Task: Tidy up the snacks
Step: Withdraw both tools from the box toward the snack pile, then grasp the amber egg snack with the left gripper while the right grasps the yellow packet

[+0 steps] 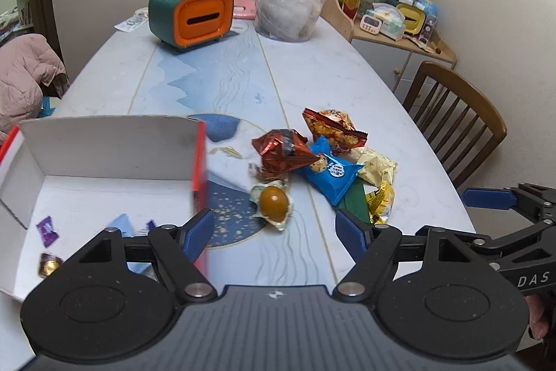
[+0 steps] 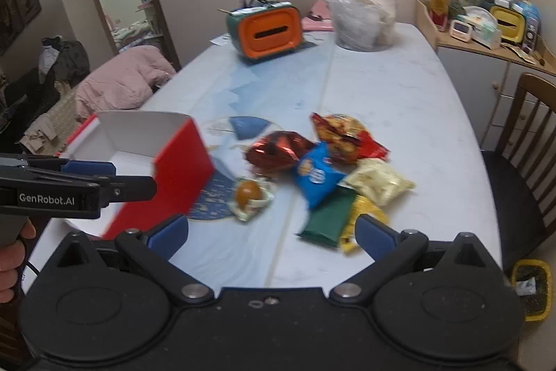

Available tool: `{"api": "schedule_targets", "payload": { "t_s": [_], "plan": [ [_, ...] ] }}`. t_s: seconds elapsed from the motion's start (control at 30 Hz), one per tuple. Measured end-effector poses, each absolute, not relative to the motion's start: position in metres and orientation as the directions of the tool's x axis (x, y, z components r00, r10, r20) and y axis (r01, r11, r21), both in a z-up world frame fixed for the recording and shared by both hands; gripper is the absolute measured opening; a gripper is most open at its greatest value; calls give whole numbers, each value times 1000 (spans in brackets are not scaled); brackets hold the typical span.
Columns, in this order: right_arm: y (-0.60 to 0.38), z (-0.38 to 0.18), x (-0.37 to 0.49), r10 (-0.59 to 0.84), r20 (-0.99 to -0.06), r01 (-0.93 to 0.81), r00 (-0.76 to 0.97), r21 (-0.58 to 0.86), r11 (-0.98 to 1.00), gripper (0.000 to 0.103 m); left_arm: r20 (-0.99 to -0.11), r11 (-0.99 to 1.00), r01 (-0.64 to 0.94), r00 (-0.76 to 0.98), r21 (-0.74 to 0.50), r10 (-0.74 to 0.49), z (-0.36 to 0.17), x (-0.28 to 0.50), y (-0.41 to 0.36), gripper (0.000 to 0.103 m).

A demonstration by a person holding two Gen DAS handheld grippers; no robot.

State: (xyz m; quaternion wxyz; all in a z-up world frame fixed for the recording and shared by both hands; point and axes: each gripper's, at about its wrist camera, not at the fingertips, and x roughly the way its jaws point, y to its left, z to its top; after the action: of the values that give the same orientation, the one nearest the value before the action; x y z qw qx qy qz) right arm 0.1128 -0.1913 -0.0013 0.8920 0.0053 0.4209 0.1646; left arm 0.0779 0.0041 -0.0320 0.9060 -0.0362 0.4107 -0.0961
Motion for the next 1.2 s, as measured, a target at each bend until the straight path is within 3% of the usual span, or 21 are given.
{"api": "schedule_targets", "payload": {
  "t_s": [0.77,1.1,1.2],
  "plan": [
    [-251,-82,181,244,-844,-240,478,141,960,101,-823,998,37,565,-51,-63,-109,155,-51,77],
    [-243,-106,209,264,-859,-224,439,180,958,94,-868,992,-68,493,-107,-59,-137,185,-36,77],
    [-243,-113,216,263,-866,-208,425,190,960,88,-874,991,-74,482,-111,-62,-142,189,-35,76]
  ]
}}
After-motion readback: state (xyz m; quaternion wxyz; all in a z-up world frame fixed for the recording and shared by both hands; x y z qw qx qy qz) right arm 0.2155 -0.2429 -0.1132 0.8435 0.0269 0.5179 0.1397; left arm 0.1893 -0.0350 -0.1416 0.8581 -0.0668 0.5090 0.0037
